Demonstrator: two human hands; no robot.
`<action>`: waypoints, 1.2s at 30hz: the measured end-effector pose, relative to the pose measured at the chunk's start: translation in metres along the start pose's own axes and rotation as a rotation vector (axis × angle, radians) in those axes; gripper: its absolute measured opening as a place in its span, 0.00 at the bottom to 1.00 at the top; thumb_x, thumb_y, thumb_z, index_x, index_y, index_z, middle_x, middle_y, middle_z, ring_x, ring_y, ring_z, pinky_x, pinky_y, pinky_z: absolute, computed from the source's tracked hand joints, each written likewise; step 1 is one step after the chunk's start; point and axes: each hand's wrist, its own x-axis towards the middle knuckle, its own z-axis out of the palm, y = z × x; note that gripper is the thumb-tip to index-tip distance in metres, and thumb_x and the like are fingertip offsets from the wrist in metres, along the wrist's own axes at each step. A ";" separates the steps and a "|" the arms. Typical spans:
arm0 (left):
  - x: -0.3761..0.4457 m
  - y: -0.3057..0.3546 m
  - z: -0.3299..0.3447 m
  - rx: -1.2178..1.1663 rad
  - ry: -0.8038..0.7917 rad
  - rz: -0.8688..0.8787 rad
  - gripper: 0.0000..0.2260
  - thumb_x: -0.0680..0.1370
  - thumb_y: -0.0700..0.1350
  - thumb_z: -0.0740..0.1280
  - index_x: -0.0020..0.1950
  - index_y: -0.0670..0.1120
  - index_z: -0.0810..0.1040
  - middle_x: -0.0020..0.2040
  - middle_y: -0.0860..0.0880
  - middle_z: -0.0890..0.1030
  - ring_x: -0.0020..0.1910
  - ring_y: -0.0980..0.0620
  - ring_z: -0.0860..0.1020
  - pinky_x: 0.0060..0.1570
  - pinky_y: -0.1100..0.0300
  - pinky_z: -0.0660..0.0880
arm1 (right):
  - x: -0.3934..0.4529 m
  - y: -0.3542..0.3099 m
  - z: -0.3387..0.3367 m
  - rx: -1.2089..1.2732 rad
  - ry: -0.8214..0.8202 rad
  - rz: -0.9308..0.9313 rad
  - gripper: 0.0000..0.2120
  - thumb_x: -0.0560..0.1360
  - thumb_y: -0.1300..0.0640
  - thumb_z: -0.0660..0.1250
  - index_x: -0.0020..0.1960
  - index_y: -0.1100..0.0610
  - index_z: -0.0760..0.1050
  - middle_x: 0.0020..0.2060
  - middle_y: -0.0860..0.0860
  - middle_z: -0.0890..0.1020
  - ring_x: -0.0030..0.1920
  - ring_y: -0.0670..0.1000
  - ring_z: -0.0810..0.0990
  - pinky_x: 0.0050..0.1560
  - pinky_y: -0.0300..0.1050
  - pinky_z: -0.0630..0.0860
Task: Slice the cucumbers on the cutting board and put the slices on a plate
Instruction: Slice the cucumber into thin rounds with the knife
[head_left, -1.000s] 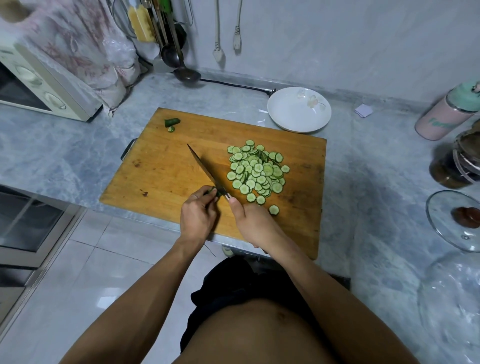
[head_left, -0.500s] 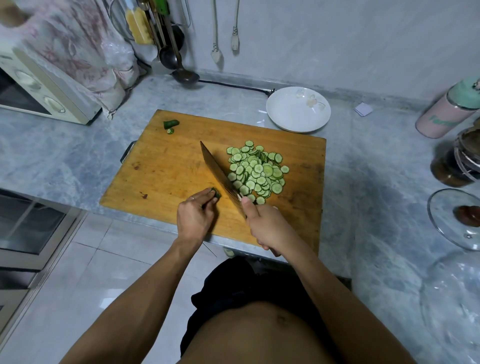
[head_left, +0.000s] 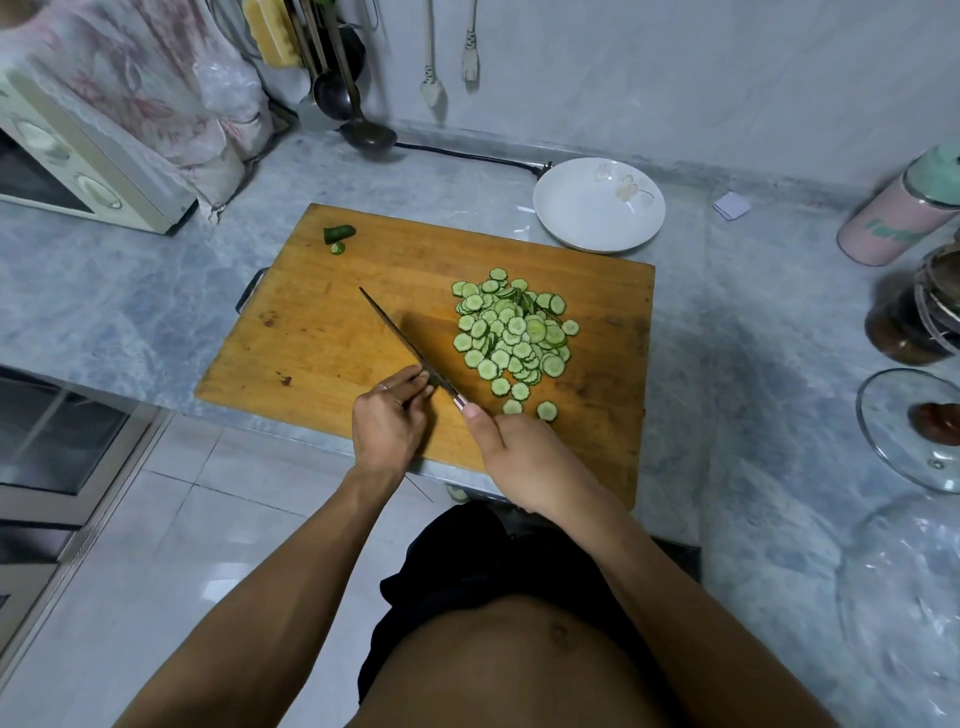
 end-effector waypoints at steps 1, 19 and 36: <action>0.000 0.000 0.000 -0.002 0.000 0.006 0.11 0.72 0.31 0.69 0.52 0.39 0.85 0.55 0.44 0.84 0.51 0.54 0.81 0.58 0.73 0.70 | 0.001 -0.001 -0.001 0.006 -0.001 0.003 0.30 0.84 0.40 0.46 0.32 0.57 0.68 0.30 0.53 0.73 0.33 0.50 0.71 0.38 0.47 0.66; 0.000 0.001 0.004 0.004 0.021 -0.010 0.11 0.73 0.32 0.69 0.52 0.40 0.85 0.55 0.46 0.84 0.50 0.50 0.82 0.54 0.68 0.73 | 0.022 0.008 -0.004 0.200 0.002 0.202 0.34 0.83 0.36 0.45 0.37 0.60 0.73 0.30 0.58 0.74 0.28 0.57 0.75 0.32 0.49 0.76; 0.000 0.001 0.000 -0.008 0.065 0.057 0.08 0.72 0.31 0.72 0.49 0.38 0.85 0.49 0.43 0.84 0.47 0.49 0.81 0.54 0.76 0.69 | 0.003 -0.001 -0.005 0.053 0.007 0.040 0.30 0.84 0.39 0.48 0.30 0.55 0.67 0.28 0.52 0.72 0.31 0.51 0.72 0.31 0.45 0.62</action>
